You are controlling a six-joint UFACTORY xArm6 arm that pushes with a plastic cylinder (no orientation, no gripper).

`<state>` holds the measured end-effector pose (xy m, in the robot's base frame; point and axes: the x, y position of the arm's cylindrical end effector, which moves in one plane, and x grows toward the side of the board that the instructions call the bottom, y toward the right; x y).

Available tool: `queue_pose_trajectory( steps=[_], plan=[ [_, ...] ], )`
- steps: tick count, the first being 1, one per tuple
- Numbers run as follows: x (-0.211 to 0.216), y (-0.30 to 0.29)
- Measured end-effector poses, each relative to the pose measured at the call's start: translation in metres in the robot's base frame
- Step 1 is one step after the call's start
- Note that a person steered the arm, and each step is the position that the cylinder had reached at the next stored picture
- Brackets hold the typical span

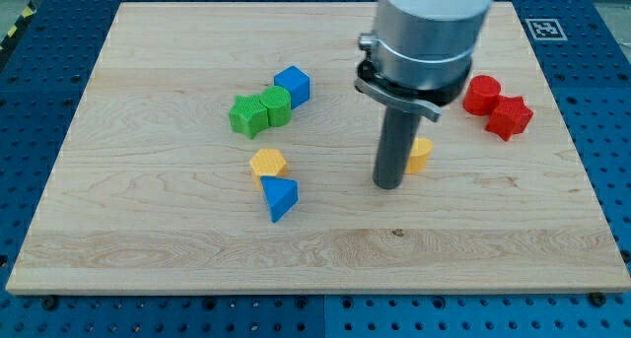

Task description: Slide the yellow heart to the left side of the red star

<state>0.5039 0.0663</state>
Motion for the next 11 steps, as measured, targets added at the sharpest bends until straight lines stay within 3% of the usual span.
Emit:
queue_pose_trajectory(
  steps=[1, 3, 5, 7, 11],
  plan=[
    [-0.017, 0.002],
    [0.003, 0.003],
    [0.001, 0.057],
    [-0.013, 0.023],
    [-0.021, 0.047]
  ],
)
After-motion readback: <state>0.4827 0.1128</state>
